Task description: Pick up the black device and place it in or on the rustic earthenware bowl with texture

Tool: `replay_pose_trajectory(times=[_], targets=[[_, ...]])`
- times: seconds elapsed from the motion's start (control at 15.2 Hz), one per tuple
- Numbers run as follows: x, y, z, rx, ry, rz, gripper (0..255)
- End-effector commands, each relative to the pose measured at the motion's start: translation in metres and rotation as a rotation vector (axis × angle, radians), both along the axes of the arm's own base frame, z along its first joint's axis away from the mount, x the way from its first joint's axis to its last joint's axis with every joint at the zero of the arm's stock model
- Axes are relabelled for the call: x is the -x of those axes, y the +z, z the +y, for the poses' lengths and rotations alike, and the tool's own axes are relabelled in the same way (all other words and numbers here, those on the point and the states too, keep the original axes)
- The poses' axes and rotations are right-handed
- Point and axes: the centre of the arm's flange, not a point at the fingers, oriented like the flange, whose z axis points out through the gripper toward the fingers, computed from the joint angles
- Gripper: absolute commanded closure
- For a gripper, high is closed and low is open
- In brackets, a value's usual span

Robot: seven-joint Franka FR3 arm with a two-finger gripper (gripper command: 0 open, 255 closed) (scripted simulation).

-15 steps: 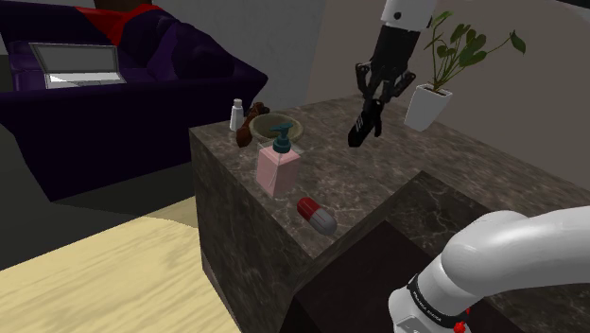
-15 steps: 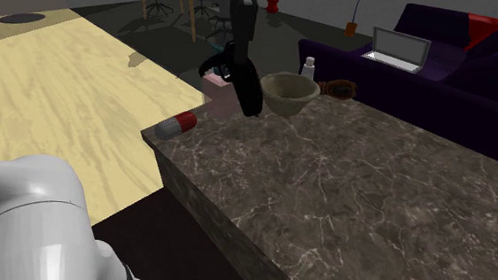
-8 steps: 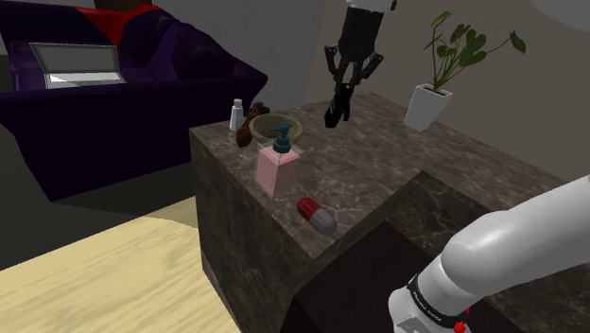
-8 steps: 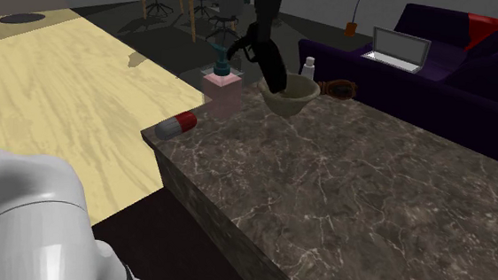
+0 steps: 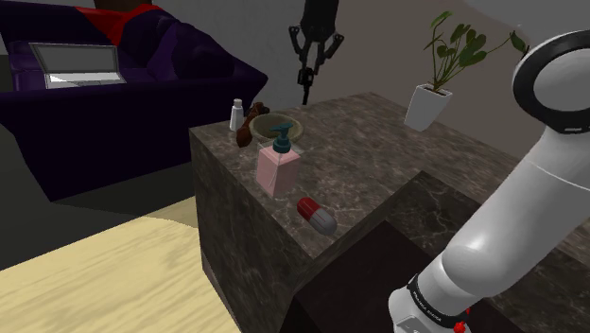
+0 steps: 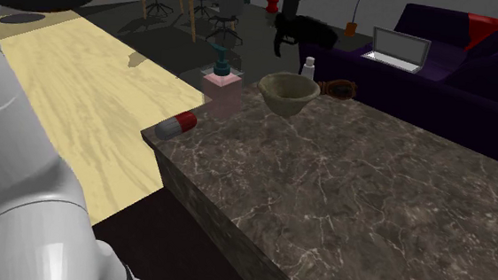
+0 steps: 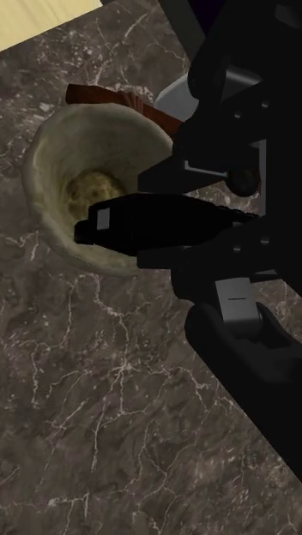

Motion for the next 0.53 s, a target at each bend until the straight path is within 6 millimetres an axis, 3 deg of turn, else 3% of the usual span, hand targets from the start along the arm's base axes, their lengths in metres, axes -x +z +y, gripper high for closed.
replay_pose_trajectory(times=[0.0,0.13,0.46], targets=[[-0.025,0.002,0.007,-0.001,-0.001,-0.001,255],[-0.056,0.007,0.016,-0.001,-0.001,-0.001,255],[-0.056,-0.019,0.016,-0.001,-0.001,-0.001,255]])
